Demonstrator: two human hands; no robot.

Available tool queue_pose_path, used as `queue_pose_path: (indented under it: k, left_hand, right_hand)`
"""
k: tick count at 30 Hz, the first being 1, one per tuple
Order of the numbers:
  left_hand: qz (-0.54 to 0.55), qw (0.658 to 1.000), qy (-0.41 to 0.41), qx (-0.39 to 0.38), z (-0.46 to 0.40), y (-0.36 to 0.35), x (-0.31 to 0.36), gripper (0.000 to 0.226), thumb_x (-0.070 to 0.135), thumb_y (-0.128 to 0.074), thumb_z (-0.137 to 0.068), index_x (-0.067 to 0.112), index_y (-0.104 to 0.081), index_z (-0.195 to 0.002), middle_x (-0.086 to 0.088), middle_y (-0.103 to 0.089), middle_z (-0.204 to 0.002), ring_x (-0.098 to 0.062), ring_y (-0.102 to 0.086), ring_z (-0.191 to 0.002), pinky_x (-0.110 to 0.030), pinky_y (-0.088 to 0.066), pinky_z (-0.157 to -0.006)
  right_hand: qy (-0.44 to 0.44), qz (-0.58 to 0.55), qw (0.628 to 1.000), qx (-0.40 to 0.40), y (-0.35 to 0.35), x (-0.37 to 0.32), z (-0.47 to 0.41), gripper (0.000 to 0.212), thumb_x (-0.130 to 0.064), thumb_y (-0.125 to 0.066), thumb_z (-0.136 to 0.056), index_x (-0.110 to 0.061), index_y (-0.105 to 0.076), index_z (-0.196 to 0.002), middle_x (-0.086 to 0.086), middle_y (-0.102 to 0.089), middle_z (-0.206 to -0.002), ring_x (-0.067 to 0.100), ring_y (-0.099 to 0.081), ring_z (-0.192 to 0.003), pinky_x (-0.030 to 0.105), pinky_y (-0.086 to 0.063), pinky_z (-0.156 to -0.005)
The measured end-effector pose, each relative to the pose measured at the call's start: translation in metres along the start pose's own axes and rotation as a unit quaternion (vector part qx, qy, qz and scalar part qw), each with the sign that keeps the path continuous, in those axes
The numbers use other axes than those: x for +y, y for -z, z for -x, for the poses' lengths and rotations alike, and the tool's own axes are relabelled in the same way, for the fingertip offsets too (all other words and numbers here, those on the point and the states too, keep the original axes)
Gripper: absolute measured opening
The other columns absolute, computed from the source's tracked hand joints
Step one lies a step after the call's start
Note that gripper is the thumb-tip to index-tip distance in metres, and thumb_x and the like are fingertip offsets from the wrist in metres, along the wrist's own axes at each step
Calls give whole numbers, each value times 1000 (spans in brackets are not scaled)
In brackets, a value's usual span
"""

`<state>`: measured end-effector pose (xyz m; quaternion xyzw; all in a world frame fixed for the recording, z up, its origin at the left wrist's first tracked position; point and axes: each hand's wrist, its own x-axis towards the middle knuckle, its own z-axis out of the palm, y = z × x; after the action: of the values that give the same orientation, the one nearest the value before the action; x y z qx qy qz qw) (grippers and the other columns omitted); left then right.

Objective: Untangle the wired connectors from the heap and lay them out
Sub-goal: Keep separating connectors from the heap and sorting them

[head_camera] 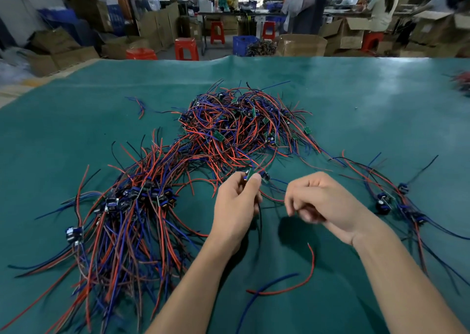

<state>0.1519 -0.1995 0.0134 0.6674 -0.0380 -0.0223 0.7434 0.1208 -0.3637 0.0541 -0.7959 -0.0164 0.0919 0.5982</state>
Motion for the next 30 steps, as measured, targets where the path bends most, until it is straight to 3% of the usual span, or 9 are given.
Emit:
queue_pose_path:
  k: [2,4,8,10,12,15,21,26,30]
  left_hand:
    - [14,1000,-2,-1,0,0,0,31,25,-56,-101,16,-55,-71,-1,-44,-57,-11,-33,-48,-22,-25,-44]
    - [43,999,-2,-10,1,1,2,31,25,-55,-102,14,-58,-73,-6,-43,-60,-11,-34,-50,-21,-24,-43]
    - [22,998,-18,-62,3,0,2,27,23,-50,-104,9,-57,-83,-2,-66,-70,-10,-53,-58,-19,-36,-43]
    - [8,997,-17,-80,4,0,1,27,25,-52,-103,3,-56,-88,0,-64,-63,-9,-50,-53,-18,-35,-45]
    - [6,996,-23,-90,4,1,-1,29,25,-56,-101,-2,-57,-94,0,-58,-55,-9,-43,-48,-18,-35,-48]
    - [2,992,-44,-121,4,3,0,19,23,-64,-96,5,-65,-97,-3,-59,-53,-10,-42,-46,-18,-36,-48]
    - [-26,983,-55,-171,7,2,2,14,14,-72,-90,19,-69,-77,-10,-67,-59,-8,-49,-44,-15,-39,-48]
    - [13,986,-3,-164,8,1,5,15,3,-56,-97,13,-66,-91,-8,-75,-77,-8,-56,-56,-14,-35,-45]
    - [23,991,-3,-134,7,0,3,18,1,-56,-98,14,-69,-94,-4,-73,-72,-3,-54,-51,-10,-38,-46]
  right_hand:
    - [6,126,977,172,4,7,-6,16,-21,-60,-66,-13,-69,-56,-1,-51,-45,19,-41,-47,26,-30,-50]
    - [0,304,906,293,5,11,-7,14,-25,-64,-78,-20,-73,-68,1,-59,-53,28,-56,-63,31,-44,-59]
    - [58,435,829,347,0,13,-7,17,-30,-70,-84,-30,-81,-98,4,-69,-110,36,-53,-102,44,-49,-89]
    - [137,400,806,414,0,13,-8,18,-32,-68,-84,-22,-82,-89,7,-70,-102,38,-55,-94,44,-47,-86]
    - [151,283,858,401,-5,10,-8,38,-44,-59,-85,-14,-78,-74,6,-71,-76,34,-59,-78,41,-47,-75]
    - [102,74,960,251,-25,6,-10,45,-60,-62,-84,-18,-76,-74,-1,-65,-58,15,-56,-58,39,-49,-64]
    - [67,-147,968,195,-21,7,-14,11,-8,-76,-84,-14,-81,-78,0,-63,-61,7,-48,-51,18,-35,-44]
    - [34,-181,967,174,-16,7,-15,12,-3,-73,-87,-10,-81,-81,-1,-72,-76,7,-59,-62,19,-46,-51]
    - [44,-185,964,186,-17,10,-17,14,0,-71,-90,-9,-81,-87,7,-72,-77,14,-63,-65,22,-52,-58]
